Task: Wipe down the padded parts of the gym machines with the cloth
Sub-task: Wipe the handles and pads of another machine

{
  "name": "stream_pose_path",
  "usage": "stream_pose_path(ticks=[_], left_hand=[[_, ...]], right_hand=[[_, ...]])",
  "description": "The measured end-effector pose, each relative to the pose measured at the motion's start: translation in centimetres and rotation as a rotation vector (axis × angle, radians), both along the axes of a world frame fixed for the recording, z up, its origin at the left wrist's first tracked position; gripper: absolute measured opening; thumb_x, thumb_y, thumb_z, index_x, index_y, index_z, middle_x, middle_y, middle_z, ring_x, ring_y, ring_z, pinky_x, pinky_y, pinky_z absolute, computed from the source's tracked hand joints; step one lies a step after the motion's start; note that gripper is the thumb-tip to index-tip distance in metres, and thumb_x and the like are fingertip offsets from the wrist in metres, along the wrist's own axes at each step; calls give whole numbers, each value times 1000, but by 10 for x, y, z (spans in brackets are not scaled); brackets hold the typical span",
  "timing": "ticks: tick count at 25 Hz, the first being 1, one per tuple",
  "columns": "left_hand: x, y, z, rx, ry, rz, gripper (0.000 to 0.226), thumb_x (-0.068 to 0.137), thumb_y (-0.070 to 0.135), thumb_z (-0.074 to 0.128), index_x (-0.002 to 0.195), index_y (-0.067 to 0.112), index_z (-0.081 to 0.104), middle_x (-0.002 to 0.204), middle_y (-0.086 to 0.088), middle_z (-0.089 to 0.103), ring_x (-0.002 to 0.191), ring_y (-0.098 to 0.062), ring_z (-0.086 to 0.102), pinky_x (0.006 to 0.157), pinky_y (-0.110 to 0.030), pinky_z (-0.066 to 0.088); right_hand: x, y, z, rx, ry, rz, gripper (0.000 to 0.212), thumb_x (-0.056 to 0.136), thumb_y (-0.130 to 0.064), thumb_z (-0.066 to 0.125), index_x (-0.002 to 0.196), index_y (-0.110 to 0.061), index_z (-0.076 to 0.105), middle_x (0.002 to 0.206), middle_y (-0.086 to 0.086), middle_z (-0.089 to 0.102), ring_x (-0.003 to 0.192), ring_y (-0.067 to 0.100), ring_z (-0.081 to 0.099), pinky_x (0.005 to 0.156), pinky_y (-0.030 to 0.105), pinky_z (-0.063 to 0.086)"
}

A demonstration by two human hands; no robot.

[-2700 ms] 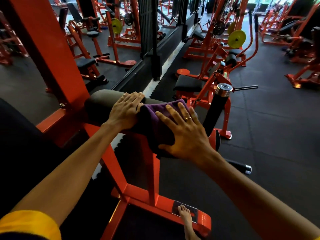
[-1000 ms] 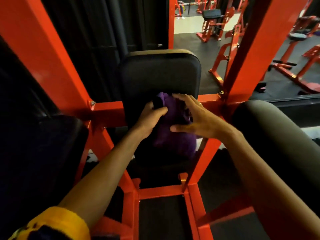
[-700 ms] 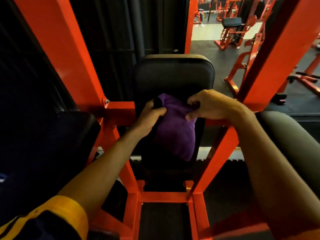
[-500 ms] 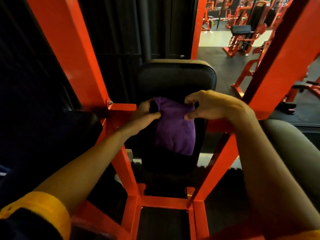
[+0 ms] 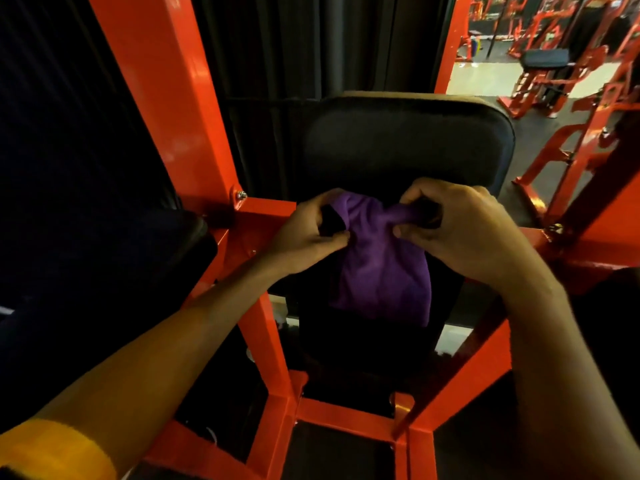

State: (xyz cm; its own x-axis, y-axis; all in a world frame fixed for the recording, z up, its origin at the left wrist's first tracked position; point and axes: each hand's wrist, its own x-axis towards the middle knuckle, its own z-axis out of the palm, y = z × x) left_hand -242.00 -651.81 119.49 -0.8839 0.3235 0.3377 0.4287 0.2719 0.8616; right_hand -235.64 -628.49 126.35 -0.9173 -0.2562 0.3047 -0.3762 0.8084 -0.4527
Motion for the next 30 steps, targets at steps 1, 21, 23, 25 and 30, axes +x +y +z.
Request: stream_pose_path(ticks=[1, 21, 23, 25, 30], left_hand=[[-2, 0, -3, 22, 13, -11, 49, 80, 6, 72, 123, 25, 57, 117, 13, 65, 112, 2, 62, 99, -20, 49], [-11, -1, -8, 56, 210, -102, 41, 83, -1, 68, 116, 20, 58, 107, 13, 69, 109, -2, 63, 94, -18, 47], [-12, -1, -9, 68, 228, -100, 42, 81, -1, 68, 116, 20, 58, 106, 16, 71, 107, -1, 64, 93, -17, 48], [-12, -1, -12, 76, 248, -94, 43, 80, 0, 69, 116, 21, 58, 106, 18, 71, 107, 0, 64, 94, -17, 48], [-9, 1, -9, 75, 284, -103, 47, 76, 0, 69, 116, 21, 57, 105, 21, 72, 105, 4, 64, 92, -14, 47]], right_hand=[[-2, 2, -3, -33, 11, 14, 24, 83, -47, 73, 102, -48, 58, 101, -24, 63, 95, 7, 63, 87, 44, 55], [-8, 16, -38, -152, 345, 107, 33, 77, -60, 67, 102, -40, 59, 84, -7, 71, 74, 17, 68, 73, 48, 57], [-7, 17, -39, -151, 361, 109, 30, 76, -56, 68, 101, -41, 59, 84, -9, 70, 74, 13, 68, 72, 47, 58], [-7, 17, -41, -145, 376, 123, 27, 77, -51, 69, 100, -40, 61, 86, -11, 70, 75, 11, 68, 72, 46, 58], [-8, 20, -42, -162, 348, 116, 29, 74, -52, 70, 98, -39, 65, 86, -13, 71, 77, 9, 68, 76, 45, 57]])
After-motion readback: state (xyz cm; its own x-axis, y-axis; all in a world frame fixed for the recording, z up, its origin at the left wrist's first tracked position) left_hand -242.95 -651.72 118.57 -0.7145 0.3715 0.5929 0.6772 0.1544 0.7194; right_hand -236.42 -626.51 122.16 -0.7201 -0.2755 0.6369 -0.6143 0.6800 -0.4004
